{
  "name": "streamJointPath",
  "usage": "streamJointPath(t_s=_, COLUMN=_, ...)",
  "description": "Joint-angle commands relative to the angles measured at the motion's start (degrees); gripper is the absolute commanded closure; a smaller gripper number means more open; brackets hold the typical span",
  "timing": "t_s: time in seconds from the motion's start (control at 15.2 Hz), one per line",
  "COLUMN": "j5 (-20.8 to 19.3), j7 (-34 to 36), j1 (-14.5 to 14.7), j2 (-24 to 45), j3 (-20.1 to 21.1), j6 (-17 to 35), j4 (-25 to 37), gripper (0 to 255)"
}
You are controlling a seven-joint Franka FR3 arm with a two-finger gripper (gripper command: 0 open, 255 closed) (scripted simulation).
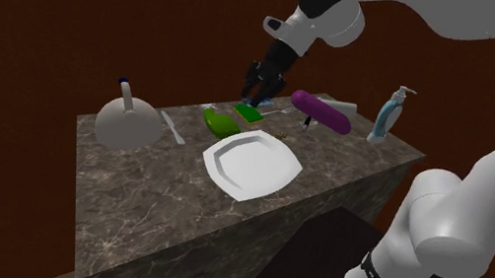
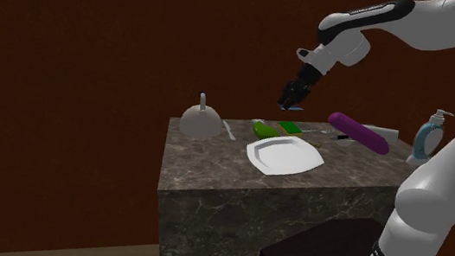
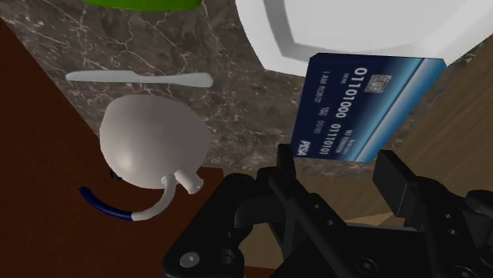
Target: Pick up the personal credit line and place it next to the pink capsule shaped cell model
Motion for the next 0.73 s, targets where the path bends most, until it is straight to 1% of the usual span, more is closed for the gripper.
streamJointPath(t_s=0.0, j5=-1.1, j7=-1.8, j1=-1.3, j2=-1.4, j3=-1.7, j6=-1.9, j4=-0.6, gripper=255)
streamJointPath(t_s=0.33, j5=-3.8, j7=-6.8, j1=-4.4, j2=-3.0, j3=-6.5, j6=-6.6, j4=-0.4, gripper=255)
streamJointPath(t_s=0.66, j5=-6.3, j7=-12.3, j1=-7.1, j2=-2.9, j3=-11.8, j6=-11.4, j4=1.4, gripper=255)
